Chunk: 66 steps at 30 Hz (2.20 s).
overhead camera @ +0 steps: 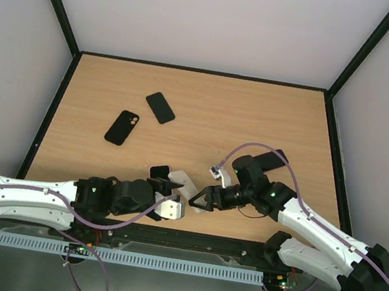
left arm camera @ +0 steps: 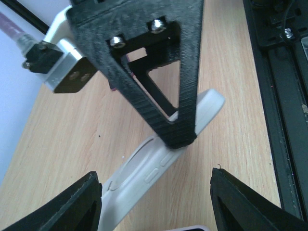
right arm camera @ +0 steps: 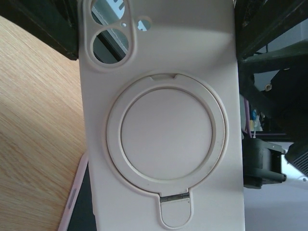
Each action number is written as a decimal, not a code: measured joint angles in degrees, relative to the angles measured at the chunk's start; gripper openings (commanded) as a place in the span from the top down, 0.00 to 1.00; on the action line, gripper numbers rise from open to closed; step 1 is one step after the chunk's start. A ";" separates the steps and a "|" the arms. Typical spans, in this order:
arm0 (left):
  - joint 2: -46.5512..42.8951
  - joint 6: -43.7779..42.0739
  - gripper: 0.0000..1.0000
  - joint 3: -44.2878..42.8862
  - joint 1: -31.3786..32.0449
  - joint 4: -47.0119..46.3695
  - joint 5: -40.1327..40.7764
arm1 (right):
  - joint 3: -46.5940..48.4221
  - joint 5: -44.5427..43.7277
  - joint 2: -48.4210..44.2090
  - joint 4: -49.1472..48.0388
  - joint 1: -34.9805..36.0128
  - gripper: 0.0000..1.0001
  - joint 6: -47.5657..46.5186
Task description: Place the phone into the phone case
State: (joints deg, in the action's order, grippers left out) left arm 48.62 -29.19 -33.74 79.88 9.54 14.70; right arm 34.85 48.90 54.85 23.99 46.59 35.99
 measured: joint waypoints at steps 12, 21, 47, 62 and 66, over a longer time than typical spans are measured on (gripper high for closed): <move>1.38 -2.23 0.52 0.04 0.00 -0.04 1.42 | -0.52 3.13 -2.73 -0.79 0.00 0.38 0.37; 1.49 -2.01 0.84 -0.02 0.00 0.09 2.05 | -2.25 3.50 -5.75 -1.46 -0.02 0.34 4.81; 3.04 20.35 0.98 1.95 -7.56 -3.76 -1.27 | -8.48 -18.95 -16.94 -26.40 0.04 0.02 28.98; 11.63 48.17 0.98 1.95 -18.86 -12.87 -8.41 | -0.48 -66.86 -10.60 -4.04 -2.27 0.02 25.88; 16.90 55.76 0.97 1.90 -19.96 -13.68 -6.16 | -0.37 -70.47 -6.73 -1.77 -9.01 0.02 23.85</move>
State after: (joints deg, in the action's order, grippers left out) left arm 65.52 26.57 -31.83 59.92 -4.14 8.54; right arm 34.48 -21.56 48.12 22.22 37.58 59.83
